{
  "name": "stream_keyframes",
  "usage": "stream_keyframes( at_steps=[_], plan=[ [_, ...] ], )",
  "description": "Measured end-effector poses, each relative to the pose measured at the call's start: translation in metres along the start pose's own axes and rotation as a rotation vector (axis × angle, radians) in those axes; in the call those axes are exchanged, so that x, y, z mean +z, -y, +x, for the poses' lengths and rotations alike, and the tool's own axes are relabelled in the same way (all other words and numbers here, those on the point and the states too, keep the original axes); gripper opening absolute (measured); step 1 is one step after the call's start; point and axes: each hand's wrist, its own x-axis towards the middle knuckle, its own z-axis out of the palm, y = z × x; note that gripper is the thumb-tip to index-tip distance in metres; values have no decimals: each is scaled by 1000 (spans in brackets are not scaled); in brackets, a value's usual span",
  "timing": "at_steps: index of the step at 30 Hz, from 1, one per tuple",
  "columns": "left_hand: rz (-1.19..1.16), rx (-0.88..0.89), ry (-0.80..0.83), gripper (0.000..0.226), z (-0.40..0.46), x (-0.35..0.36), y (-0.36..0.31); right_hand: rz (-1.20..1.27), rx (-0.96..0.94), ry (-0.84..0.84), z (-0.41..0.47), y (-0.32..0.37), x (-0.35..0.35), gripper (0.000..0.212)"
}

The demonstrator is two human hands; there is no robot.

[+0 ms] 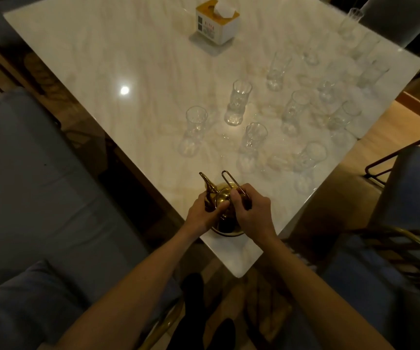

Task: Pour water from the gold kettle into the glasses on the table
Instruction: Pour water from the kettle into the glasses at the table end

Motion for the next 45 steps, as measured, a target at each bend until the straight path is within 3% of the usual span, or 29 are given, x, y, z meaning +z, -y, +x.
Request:
stream_keyframes(
  at_steps=[6, 10, 23, 28, 35, 45],
  plan=[
    [-63, -100, -29, 93, 6, 0, 11, 84, 0, -87, 1, 1, 2, 6],
    [-110, -113, -34, 107, 7, 2, 14, 80, -24, -127, 0, -2, 2, 11],
    [-146, -59, -77, 88, 4, -6, -8, 26, -134, -113, 19, 25, -12, 10],
    [-103, 12, -138, 85, 1, -18, -37, 80, -180, -192, 34, 52, -28, 34],
    [-125, 129, -248, 67, -7, -29, -92, 163, -240, -251, 60, 93, -60, 42],
    [-190, 228, -379, 64, 3, -20, -152, 246, -313, -251, 99, 127, -103, 25]
  ],
)
